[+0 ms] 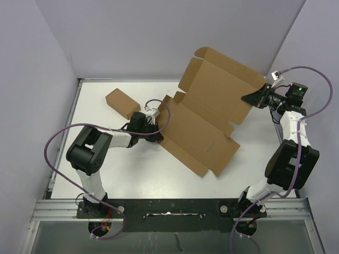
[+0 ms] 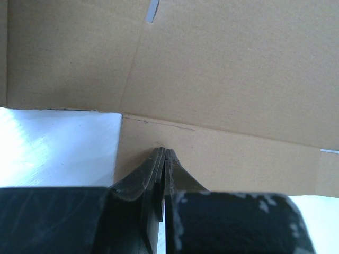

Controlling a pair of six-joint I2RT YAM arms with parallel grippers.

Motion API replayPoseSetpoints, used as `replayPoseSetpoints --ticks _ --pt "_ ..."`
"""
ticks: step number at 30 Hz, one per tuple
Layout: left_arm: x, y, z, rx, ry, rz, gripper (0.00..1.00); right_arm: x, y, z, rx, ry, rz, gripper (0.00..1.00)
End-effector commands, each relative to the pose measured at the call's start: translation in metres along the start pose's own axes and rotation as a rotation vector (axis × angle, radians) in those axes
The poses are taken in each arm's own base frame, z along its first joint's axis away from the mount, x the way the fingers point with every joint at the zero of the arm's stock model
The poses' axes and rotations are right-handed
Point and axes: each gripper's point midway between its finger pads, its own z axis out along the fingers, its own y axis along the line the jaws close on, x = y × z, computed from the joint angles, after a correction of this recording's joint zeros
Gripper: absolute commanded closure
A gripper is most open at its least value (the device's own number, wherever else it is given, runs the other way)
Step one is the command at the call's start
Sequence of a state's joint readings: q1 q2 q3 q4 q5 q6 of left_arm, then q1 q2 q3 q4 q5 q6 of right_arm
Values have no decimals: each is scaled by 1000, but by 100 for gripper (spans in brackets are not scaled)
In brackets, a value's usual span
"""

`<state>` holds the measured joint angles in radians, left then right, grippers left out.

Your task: Fold the paper box

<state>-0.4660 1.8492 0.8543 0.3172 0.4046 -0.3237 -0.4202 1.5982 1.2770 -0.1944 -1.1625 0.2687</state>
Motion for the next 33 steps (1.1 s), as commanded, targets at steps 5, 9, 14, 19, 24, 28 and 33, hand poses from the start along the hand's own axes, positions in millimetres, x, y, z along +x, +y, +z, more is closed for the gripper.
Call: replayPoseSetpoints --ticks 5,9,14,19,24,28,33 --pt "38 24 2 -95 100 -56 100 -14 12 -7 -31 -35 -78 100" --pt "9 7 -11 -60 2 -31 98 -12 14 -8 -45 -32 -97 100" --pt "-44 -24 -47 -25 -149 50 83 -11 22 -11 -72 -35 -158 100" --pt "-85 -49 -102 -20 -310 162 58 -11 34 -13 -129 -36 -215 100" --pt "-114 -46 -150 -57 -454 160 16 -11 47 -16 -188 -35 -255 100" --pt "-140 -37 -176 2 -493 81 10 -10 59 -17 -228 -33 -284 100" --pt "-162 -41 -169 35 -486 112 11 -8 73 -15 -269 -27 -320 100"
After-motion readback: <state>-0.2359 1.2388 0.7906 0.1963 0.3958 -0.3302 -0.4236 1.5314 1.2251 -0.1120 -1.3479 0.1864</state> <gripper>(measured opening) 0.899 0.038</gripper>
